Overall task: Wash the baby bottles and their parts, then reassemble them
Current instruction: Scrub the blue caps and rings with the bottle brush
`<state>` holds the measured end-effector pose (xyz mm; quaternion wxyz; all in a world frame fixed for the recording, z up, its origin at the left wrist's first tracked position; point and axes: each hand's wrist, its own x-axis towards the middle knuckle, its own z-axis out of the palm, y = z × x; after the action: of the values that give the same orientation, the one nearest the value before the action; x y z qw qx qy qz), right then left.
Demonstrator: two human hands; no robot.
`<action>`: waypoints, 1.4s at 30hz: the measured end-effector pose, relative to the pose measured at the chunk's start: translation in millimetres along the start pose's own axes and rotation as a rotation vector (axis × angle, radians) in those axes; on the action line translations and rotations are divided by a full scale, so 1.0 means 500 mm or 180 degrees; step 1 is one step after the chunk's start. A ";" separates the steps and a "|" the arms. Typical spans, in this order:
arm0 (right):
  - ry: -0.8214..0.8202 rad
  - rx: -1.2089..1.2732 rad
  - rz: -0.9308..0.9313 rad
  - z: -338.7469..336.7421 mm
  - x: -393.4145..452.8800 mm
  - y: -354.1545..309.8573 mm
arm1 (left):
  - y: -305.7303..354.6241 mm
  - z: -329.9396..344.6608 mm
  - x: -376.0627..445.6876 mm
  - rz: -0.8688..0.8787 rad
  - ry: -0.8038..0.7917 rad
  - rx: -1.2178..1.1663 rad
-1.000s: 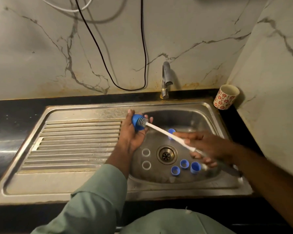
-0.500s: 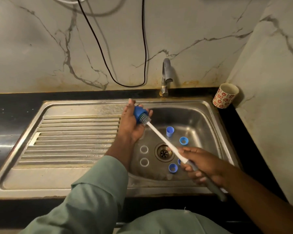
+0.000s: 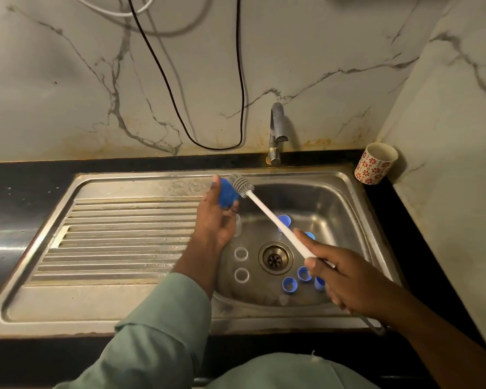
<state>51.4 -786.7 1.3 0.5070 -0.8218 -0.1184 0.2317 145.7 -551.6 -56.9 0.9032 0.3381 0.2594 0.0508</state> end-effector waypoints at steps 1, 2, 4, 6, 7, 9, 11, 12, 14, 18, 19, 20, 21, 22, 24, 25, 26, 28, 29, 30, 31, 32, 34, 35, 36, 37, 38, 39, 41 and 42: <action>0.0083 -0.0118 -0.0067 0.005 0.006 -0.003 | -0.007 0.003 -0.006 0.0031 -0.0014 0.0128; 0.0150 -0.0260 -0.0128 0.009 0.009 -0.006 | -0.010 0.006 -0.008 0.0063 -0.0010 0.0176; 0.0167 -0.0406 -0.0215 0.016 0.005 -0.010 | -0.006 0.005 -0.002 0.0081 0.0089 -0.0003; 0.0106 -0.0353 -0.0244 0.026 0.002 -0.017 | -0.002 0.006 0.001 0.0163 0.0124 -0.0008; 0.0164 -0.0358 -0.0227 0.028 0.010 -0.021 | -0.007 0.008 -0.002 0.0204 0.0069 0.0204; 0.0329 -0.0437 -0.0169 0.027 0.031 -0.028 | -0.019 0.017 -0.016 0.0269 -0.0017 0.0637; 0.0340 -0.0522 -0.0175 0.029 0.034 -0.028 | -0.021 0.016 -0.014 0.0296 0.0138 0.0490; 0.0280 -0.0540 -0.0186 0.032 0.027 -0.026 | -0.016 0.015 -0.010 0.0317 0.0269 0.0275; 0.0169 -0.0443 -0.0177 0.046 0.014 -0.027 | -0.012 0.016 -0.007 0.0408 0.0460 0.0293; 0.0343 -0.0361 0.0063 0.044 0.042 -0.034 | -0.030 0.031 -0.024 0.0498 0.0515 0.0647; 0.0295 -0.0424 0.0030 0.043 0.038 -0.033 | -0.019 0.030 -0.023 0.0537 0.0648 0.0445; 0.0224 -0.0498 -0.0040 0.045 0.028 -0.032 | -0.007 0.027 -0.019 0.0566 0.0776 0.0266; 0.0154 -0.0513 -0.0094 0.049 0.016 -0.034 | 0.001 0.023 -0.015 0.0592 0.0814 0.0207; 0.0155 -0.0482 -0.0105 0.052 0.013 -0.036 | 0.000 0.023 -0.015 0.0603 0.0759 0.0286; 0.0365 -0.0410 0.0010 0.048 0.035 -0.039 | -0.017 0.031 -0.027 0.0627 0.0578 0.0671; 0.0406 -0.0392 0.0095 0.048 0.044 -0.044 | -0.024 0.036 -0.032 0.0635 0.0559 0.0722; 0.0360 -0.0438 0.0107 0.049 0.048 -0.045 | -0.023 0.040 -0.031 0.0620 0.0614 0.0616; 0.0184 -0.0533 0.0004 0.052 0.036 -0.041 | -0.003 0.034 -0.018 0.0551 0.0792 0.0176; 0.0118 -0.0497 -0.0053 0.054 0.026 -0.041 | 0.005 0.029 -0.009 0.0565 0.0830 0.0143; 0.0108 -0.0433 -0.0057 0.055 0.022 -0.042 | 0.008 0.027 -0.005 0.0589 0.0805 0.0277; 0.0177 -0.0391 -0.0025 0.053 0.030 -0.044 | 0.005 0.030 -0.006 0.0626 0.0726 0.0517; 0.0264 -0.0367 0.0045 0.051 0.042 -0.046 | 0.001 0.037 -0.011 0.0641 0.0651 0.0693; 0.0283 -0.0373 0.0155 0.050 0.053 -0.051 | 0.004 0.048 -0.012 0.0641 0.0704 0.0656; 0.0221 -0.0384 0.0142 0.052 0.050 -0.049 | 0.013 0.046 -0.009 0.0627 0.0799 0.0436; 0.0147 -0.0368 0.0088 0.057 0.041 -0.047 | 0.024 0.042 -0.002 0.0604 0.0900 0.0253; 0.0085 -0.0330 0.0053 0.062 0.032 -0.046 | 0.031 0.039 0.002 0.0561 0.0937 0.0204; 0.0080 -0.0309 0.0051 0.064 0.029 -0.050 | 0.032 0.039 0.001 0.0513 0.0890 0.0324; 0.0169 -0.0337 0.0055 0.062 0.037 -0.052 | 0.026 0.042 -0.002 0.0493 0.0777 0.0535; 0.0322 -0.0398 0.0177 0.057 0.053 -0.060 | 0.016 0.046 -0.006 0.0504 0.0680 0.0769; 0.0305 -0.0432 0.0196 0.056 0.054 -0.062 | 0.020 0.049 -0.006 0.0573 0.0754 0.0728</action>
<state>61.7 -739.3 11.1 0.4479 -0.8676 -0.0842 0.1990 156.3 -559.1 -33.9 0.8139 0.4520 0.3368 0.1411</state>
